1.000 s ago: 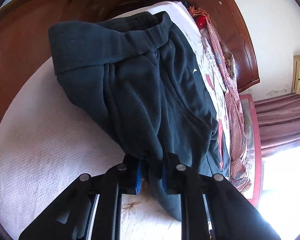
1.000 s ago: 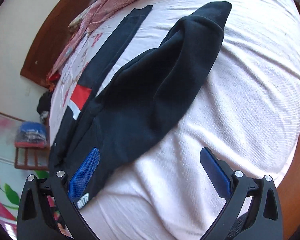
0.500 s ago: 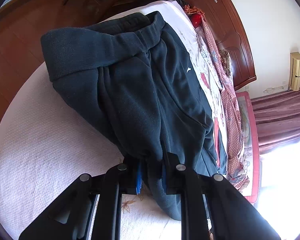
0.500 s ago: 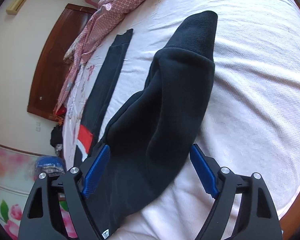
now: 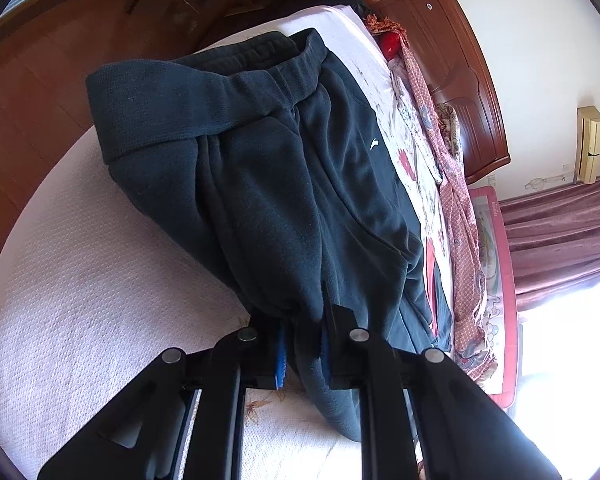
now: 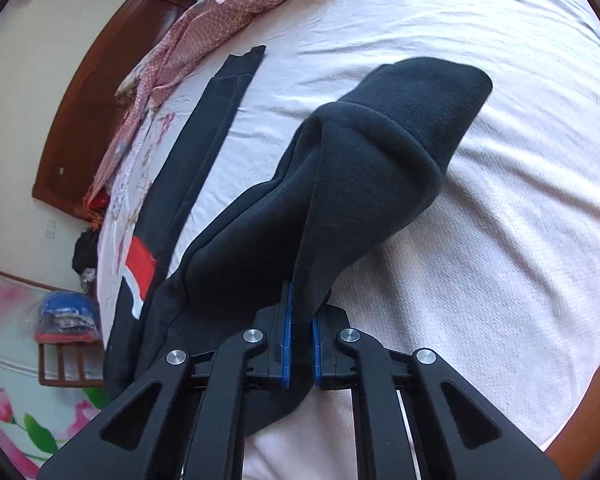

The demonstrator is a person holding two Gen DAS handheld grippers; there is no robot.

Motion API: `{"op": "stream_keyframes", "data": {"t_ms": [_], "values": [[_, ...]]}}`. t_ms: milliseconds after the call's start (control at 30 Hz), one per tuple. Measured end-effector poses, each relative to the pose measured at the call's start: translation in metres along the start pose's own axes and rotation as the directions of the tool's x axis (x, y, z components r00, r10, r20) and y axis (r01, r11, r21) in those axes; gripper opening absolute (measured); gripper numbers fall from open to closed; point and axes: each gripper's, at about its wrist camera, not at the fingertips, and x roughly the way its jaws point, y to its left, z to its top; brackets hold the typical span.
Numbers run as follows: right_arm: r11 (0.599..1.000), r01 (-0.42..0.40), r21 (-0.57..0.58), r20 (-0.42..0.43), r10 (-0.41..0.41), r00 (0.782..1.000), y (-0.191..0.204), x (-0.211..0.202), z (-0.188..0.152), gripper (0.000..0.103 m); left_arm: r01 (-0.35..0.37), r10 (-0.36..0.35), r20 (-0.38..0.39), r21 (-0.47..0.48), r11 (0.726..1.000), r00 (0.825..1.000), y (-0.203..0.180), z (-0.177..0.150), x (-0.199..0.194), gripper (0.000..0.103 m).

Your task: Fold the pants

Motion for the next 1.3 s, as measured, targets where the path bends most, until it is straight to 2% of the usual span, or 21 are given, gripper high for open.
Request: {"op": "stream_keyframes", "data": {"t_ms": [133, 400, 633, 733, 867, 967, 1033, 1067, 1100, 1167, 1200, 1233, 1267, 1300], "values": [[0.998, -0.027, -0.049, 0.025, 0.029, 0.999, 0.010, -0.022, 0.005, 0.006, 0.001, -0.002, 0.035, 0.023, 1.000, 0.999, -0.006, -0.003, -0.016, 0.011], [0.987, -0.075, -0.140, 0.030, 0.080, 0.996, 0.028, -0.060, 0.016, 0.006, 0.058, -0.061, 0.120, 0.034, 0.998, 0.991, -0.024, -0.018, -0.068, 0.010], [0.980, -0.094, -0.174, 0.031, 0.101, 0.994, 0.016, -0.095, 0.023, 0.006, 0.113, -0.117, 0.150, 0.037, 0.993, 0.982, -0.031, -0.049, -0.121, 0.010], [0.976, -0.092, -0.199, 0.023, 0.099, 0.995, 0.003, -0.106, 0.022, 0.006, 0.108, -0.117, 0.150, 0.067, 0.992, 0.982, -0.032, -0.072, -0.146, 0.010], [0.967, -0.095, -0.236, -0.036, 0.089, 0.995, -0.016, -0.105, 0.007, 0.006, 0.080, -0.092, 0.132, 0.093, 0.992, 0.987, -0.021, -0.103, -0.176, 0.010], [0.968, -0.088, -0.235, -0.079, 0.071, 0.994, -0.036, -0.098, -0.015, 0.006, 0.049, -0.056, 0.110, 0.070, 0.996, 0.992, -0.003, -0.119, -0.187, 0.010], [0.977, -0.093, -0.193, -0.112, 0.072, 0.991, -0.053, -0.088, -0.027, 0.006, -0.025, 0.016, 0.089, 0.097, 0.995, 0.996, 0.011, -0.130, -0.184, 0.011], [0.983, -0.081, -0.166, -0.117, 0.062, 0.991, -0.063, -0.083, -0.031, 0.006, -0.027, 0.020, 0.061, 0.106, 0.994, 0.998, 0.017, -0.131, -0.176, 0.011], [0.987, -0.092, -0.129, -0.135, 0.074, 0.988, -0.074, -0.077, -0.034, 0.007, -0.078, 0.072, 0.047, 0.133, 0.988, 0.996, 0.020, -0.134, -0.167, 0.011], [0.998, -0.059, -0.018, -0.155, 0.055, 0.986, -0.096, -0.069, -0.036, 0.020, -0.163, 0.166, 0.005, 0.217, 0.962, 0.986, 0.019, -0.136, -0.144, 0.013], [0.996, -0.074, 0.055, -0.170, 0.082, 0.982, -0.108, -0.067, -0.036, 0.048, -0.214, 0.220, 0.007, 0.258, 0.942, 0.976, 0.017, -0.138, -0.138, 0.015], [0.987, -0.088, 0.131, -0.147, 0.107, 0.983, -0.120, -0.070, -0.034, 0.060, -0.239, 0.244, 0.017, 0.281, 0.930, 0.970, 0.015, -0.139, -0.139, 0.019], [0.982, -0.111, 0.155, -0.119, 0.130, 0.984, -0.125, -0.075, -0.033, 0.060, -0.251, 0.258, 0.024, 0.326, 0.911, 0.966, 0.009, -0.141, -0.141, 0.020], [0.981, -0.124, 0.148, -0.104, 0.140, 0.985, -0.127, -0.078, -0.032, 0.060, -0.283, 0.291, 0.037, 0.382, 0.880, 0.956, 0.002, -0.144, -0.144, 0.023]]}}
